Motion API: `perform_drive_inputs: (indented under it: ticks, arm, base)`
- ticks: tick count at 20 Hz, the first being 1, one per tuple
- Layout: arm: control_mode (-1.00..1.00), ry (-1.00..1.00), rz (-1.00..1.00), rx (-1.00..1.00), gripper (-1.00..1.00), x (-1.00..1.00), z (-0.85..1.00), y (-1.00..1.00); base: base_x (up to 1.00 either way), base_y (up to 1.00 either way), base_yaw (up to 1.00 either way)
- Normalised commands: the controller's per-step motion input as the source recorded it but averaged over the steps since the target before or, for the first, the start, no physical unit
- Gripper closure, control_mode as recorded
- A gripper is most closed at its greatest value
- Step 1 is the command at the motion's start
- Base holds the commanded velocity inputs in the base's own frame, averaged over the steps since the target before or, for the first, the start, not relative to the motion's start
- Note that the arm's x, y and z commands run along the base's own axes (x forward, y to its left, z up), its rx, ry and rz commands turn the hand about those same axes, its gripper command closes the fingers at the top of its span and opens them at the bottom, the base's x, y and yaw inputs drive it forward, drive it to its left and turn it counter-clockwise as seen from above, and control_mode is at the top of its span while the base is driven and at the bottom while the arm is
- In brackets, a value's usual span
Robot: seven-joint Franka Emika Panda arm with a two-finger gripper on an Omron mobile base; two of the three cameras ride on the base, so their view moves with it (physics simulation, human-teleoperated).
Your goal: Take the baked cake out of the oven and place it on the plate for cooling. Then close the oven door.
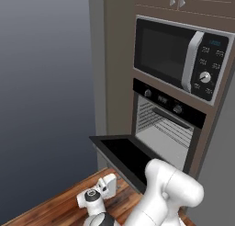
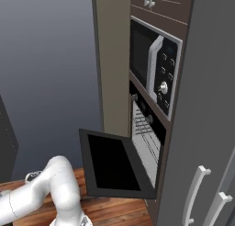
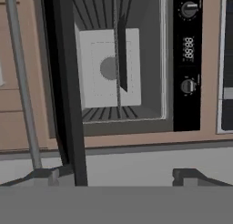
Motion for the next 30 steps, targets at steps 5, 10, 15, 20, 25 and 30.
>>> perform_drive_inputs:
  ticks: [5,10,15,20,25,30]
  arm:
    - [-1.0,-0.09,-0.08,-0.15,-1.0,0.51,-0.28,-0.03]
    - [-1.0,-0.13,-0.06,-0.18,-1.0,0.4,-0.43,0.0]
    - [-1.0,-0.08,-0.05,-0.18,-1.0,0.34,-0.54,0.07]
    - [-1.0,0.0,-0.02,-0.14,-1.0,0.02,-0.41,0.69]
    - [-1.0,-0.02,-0.07,-0.16,-1.0,0.05,-0.36,0.8]
    - [-1.0,0.0,-0.12,-0.14,-1.0,0.37,-0.65,0.37]
  base:
    - [0.0,0.0,0.0]
    - [0.0,0.0,0.0]
    - [0.0,0.0,0.0]
    - [0.0,0.0,0.0]
    - [0.0,0.0,0.0]
    - [0.0,0.0,0.0]
